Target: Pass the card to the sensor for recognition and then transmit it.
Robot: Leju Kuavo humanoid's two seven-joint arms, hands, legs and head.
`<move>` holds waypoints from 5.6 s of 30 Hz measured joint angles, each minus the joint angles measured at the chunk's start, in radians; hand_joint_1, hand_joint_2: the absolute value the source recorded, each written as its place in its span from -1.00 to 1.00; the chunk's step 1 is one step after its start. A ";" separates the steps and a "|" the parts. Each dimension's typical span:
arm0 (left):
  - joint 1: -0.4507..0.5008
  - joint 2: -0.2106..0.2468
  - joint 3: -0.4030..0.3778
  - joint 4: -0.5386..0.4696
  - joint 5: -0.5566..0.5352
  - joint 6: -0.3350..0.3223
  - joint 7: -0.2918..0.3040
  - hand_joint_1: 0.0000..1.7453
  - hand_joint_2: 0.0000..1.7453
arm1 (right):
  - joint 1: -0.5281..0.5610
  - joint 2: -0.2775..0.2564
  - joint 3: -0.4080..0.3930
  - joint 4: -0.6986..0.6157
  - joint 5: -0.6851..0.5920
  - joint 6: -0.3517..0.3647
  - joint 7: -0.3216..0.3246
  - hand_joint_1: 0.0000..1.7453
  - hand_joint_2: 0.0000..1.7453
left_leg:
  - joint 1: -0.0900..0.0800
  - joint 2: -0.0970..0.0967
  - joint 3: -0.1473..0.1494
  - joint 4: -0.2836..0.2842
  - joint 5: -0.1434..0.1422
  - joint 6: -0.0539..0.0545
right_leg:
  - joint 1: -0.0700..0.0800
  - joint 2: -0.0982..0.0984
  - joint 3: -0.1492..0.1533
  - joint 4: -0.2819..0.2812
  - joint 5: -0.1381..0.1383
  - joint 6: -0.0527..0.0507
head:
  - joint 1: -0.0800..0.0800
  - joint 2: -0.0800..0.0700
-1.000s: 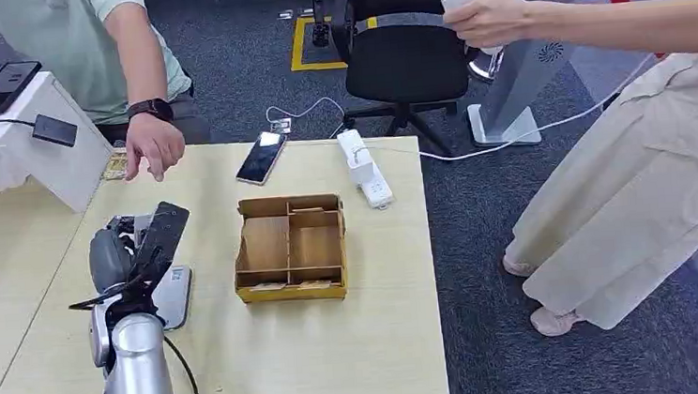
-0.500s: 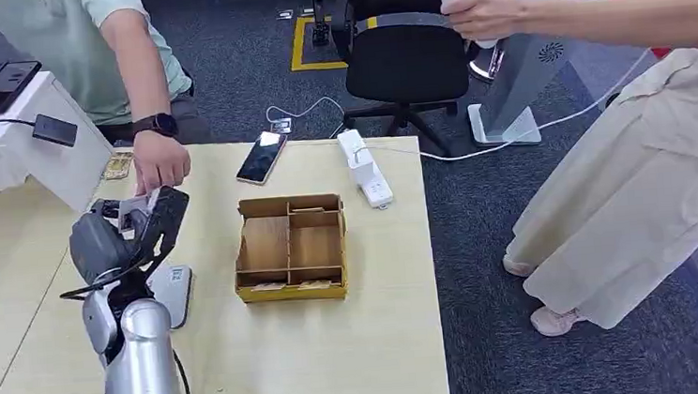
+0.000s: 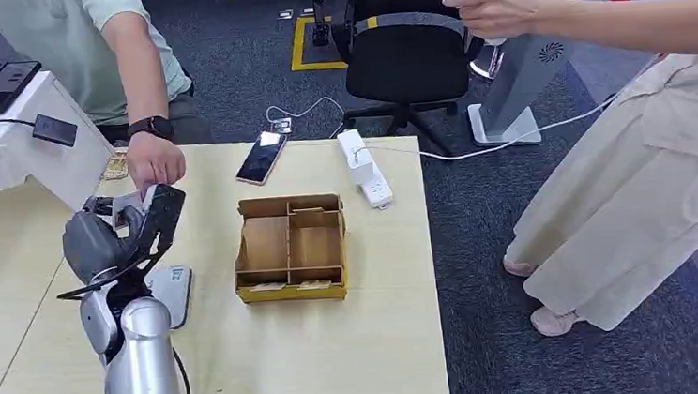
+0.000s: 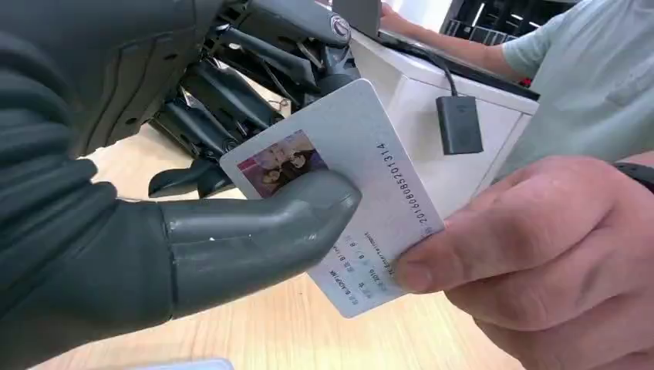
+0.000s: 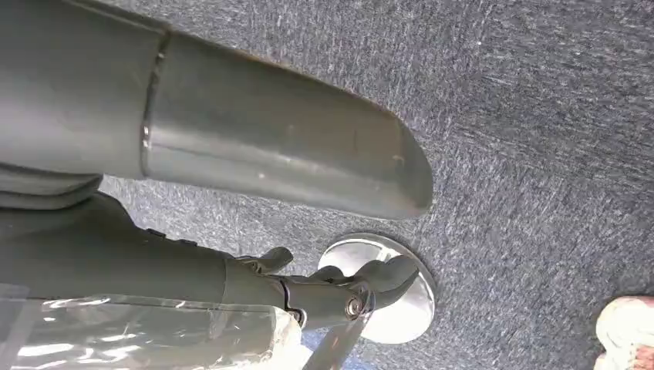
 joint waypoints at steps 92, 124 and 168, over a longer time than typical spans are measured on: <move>0.451 0.326 -0.513 -0.123 -0.243 -0.004 -0.199 -1.00 1.00 | -0.036 -0.004 -0.007 0.068 0.000 -0.053 -0.035 -1.00 -1.00 | 0.000 0.000 -0.001 0.000 0.000 0.000 | 0.000 0.000 -0.001 0.000 0.000 0.000 | 0.000 0.000; 0.405 0.428 -0.624 -0.077 -0.125 -0.096 -0.187 -1.00 1.00 | -0.054 -0.019 0.065 0.108 0.000 -0.054 -0.005 -1.00 -1.00 | 0.000 0.000 -0.001 0.000 0.000 0.000 | 0.000 0.000 -0.001 0.000 0.000 0.000 | 0.000 0.000; 0.367 0.370 -0.639 -0.009 -0.147 -0.089 -0.159 -1.00 1.00 | -0.055 -0.023 0.118 0.126 0.000 -0.052 0.009 -1.00 -1.00 | 0.000 0.000 -0.001 0.000 0.000 0.000 | 0.000 0.000 -0.001 0.000 0.000 0.000 | 0.000 0.000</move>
